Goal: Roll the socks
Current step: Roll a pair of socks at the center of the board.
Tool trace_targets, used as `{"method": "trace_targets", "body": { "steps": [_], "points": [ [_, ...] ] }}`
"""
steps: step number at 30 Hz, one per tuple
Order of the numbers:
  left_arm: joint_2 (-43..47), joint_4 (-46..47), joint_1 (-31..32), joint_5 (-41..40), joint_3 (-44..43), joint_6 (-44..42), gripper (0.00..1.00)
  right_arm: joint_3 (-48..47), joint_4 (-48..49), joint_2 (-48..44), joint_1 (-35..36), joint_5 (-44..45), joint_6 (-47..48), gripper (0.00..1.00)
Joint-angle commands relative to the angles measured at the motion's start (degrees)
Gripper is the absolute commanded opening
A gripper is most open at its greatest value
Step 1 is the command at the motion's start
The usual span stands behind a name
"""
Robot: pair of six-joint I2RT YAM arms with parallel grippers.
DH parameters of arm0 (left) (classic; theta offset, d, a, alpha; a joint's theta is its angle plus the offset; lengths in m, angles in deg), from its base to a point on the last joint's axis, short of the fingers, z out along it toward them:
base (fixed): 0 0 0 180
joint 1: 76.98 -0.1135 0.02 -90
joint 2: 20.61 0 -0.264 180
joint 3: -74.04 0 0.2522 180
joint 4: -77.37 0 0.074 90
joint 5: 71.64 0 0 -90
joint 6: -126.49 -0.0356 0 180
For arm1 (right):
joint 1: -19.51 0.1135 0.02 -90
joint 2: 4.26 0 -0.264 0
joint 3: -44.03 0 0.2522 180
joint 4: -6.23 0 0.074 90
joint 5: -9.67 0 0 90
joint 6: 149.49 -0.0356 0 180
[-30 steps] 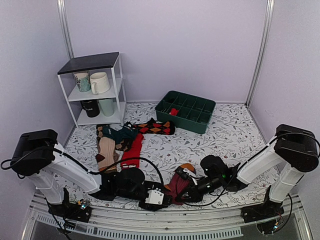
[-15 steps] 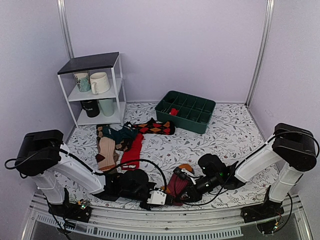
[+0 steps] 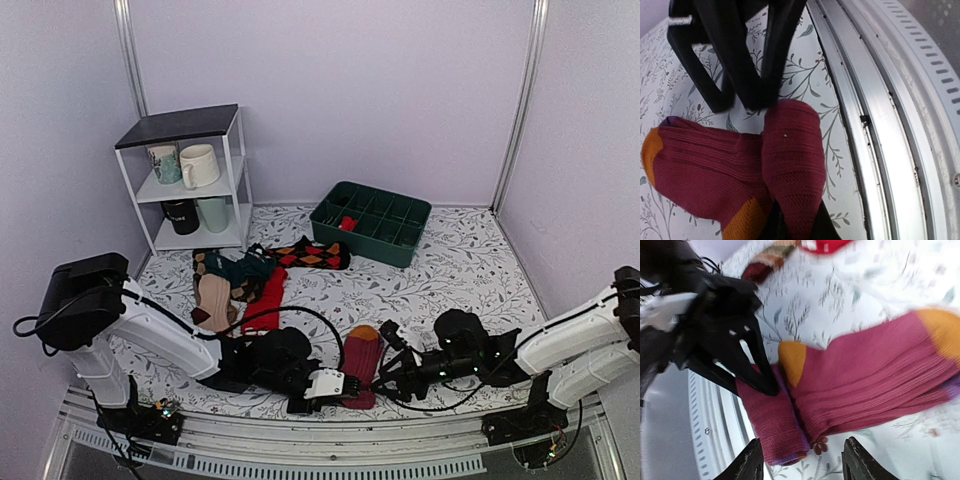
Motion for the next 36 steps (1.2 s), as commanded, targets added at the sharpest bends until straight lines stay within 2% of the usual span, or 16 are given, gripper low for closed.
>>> {"method": "trace_targets", "body": {
  "steps": [1,4,7,15,24,27,28,29,31,32,35,36],
  "points": [
    [-3.7,-10.9,-2.4,6.6,-2.7,5.8,0.00,6.6,8.7,-10.0,3.7,14.0,10.7,0.55],
    [-5.9,-13.2,-3.7,9.9,-4.0,7.5,0.00,10.4,15.0,-11.8,8.0,18.6,17.3,0.57],
    [-7.5,-14.2,-4.4,11.8,-4.3,8.5,0.00,12.0,20.5,-9.2,10.4,18.4,22.2,0.59],
    [-8.8,-14.9,-5.4,13.5,-4.0,9.2,0.00,7.8,21.3,3.3,15.5,23.4,25.6,0.62],
    [-9.1,-14.2,-5.7,13.9,-3.7,9.3,0.00,6.3,20.8,5.6,15.5,22.2,26.2,0.59],
    [-9.2,-14.2,-5.7,14.1,-3.7,9.3,0.00,4.3,17.9,7.7,15.5,20.7,25.2,0.51],
    [-9.1,-14.1,-5.8,14.1,-3.7,9.3,0.00,3.3,16.3,8.6,15.5,20.0,24.8,0.44],
    [-9.1,-14.0,-5.8,14.1,-3.7,9.3,0.00,2.1,14.4,9.6,15.5,19.3,24.1,0.35],
    [-9.0,-13.9,-5.8,14.0,-3.7,9.3,0.00,-0.3,10.2,11.3,15.3,18.0,21.8,0.06],
    [-8.9,-13.8,-5.8,13.8,-3.7,9.3,0.00,-1.2,8.3,12.0,15.0,17.0,20.8,0.00],
    [-6.6,-11.3,-5.7,10.6,-2.5,9.9,0.00,-1.4,6.0,12.4,14.3,15.5,15.2,0.00],
    [-4.6,-9.1,-5.7,8.4,-1.2,10.2,0.10,-1.1,5.6,12.1,13.9,14.6,13.6,0.00]
  ]
}}
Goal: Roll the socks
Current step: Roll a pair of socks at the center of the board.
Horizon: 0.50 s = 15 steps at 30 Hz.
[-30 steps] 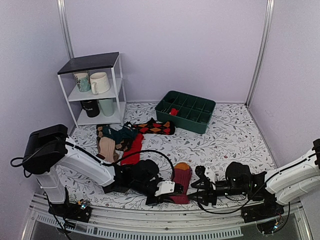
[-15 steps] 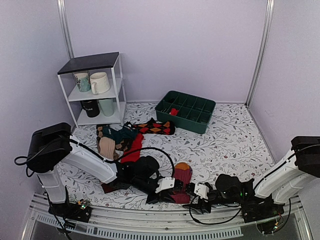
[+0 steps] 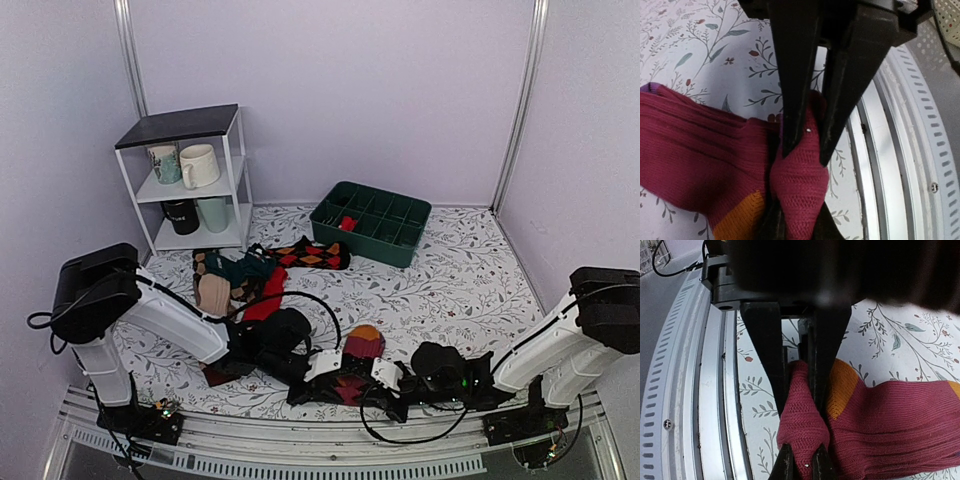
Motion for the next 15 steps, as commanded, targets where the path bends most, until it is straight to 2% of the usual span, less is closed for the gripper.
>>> {"method": "trace_targets", "body": {
  "steps": [1,2,5,8,11,15],
  "points": [
    [2.0,-2.0,1.5,-10.2,5.1,0.9,0.47,-2.1,-10.8,2.5,-1.1,-6.1,-8.2,0.00],
    [4.9,0.8,1.8,-12.9,6.9,0.7,0.52,-1.6,-11.1,1.7,-1.7,-7.4,-10.0,0.00],
    [13.4,9.8,4.2,-21.6,12.8,-3.7,0.52,-1.0,-12.4,1.0,-4.7,-14.0,-14.7,0.00],
    [19.3,19.2,7.3,-25.8,18.0,-9.3,0.54,-1.4,-15.4,1.9,-8.1,-19.8,-19.7,0.00],
    [19.4,21.4,8.5,-25.6,18.8,-12.8,0.49,-1.6,-16.4,4.5,-11.3,-26.1,-26.2,0.00],
    [14.8,24.5,10.5,-27.6,17.7,-16.9,0.50,-2.0,-16.9,8.3,-13.5,-30.9,-32.2,0.00]
  ]
}}
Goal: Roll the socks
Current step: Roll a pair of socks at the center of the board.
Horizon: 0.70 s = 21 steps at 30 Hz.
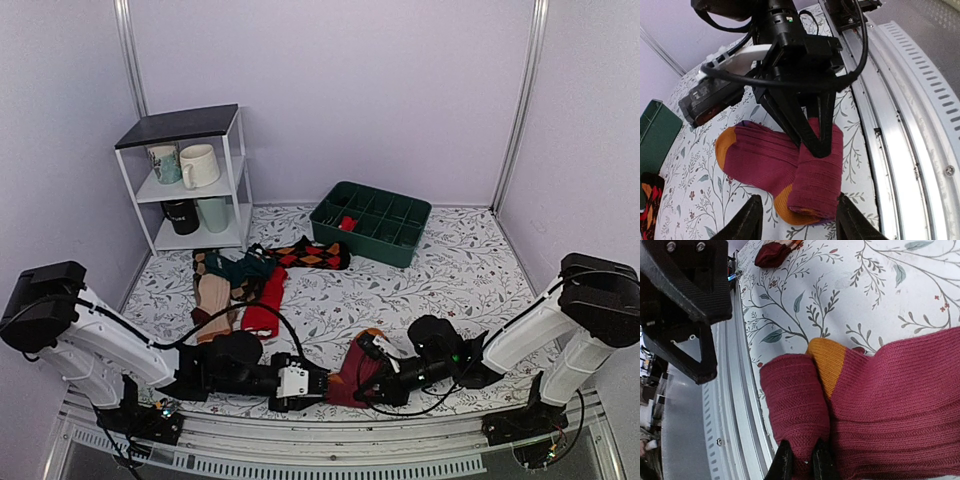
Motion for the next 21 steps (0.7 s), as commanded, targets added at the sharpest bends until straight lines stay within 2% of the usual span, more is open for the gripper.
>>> {"method": "trace_targets", "body": {
  "steps": [1,6,15,21],
  "points": [
    [-5.1,6.4,2.3,-4.7,-1.3,-7.3,0.51,1.1,-11.4,6.1,-2.3,-8.8,-10.2,0.00],
    [-10.7,7.6,3.2,-6.0,-2.9,-11.0,0.53,0.9,-11.8,6.7,-4.1,-11.3,-12.4,0.00],
    [-13.1,7.8,3.5,-5.9,-3.4,-11.5,0.55,0.5,-12.7,7.5,-4.7,-12.6,-11.9,0.00],
    [-14.7,5.5,3.6,-3.5,-4.7,-10.8,0.53,0.4,-12.8,7.9,-5.2,-13.0,-11.8,0.00]
  ]
}}
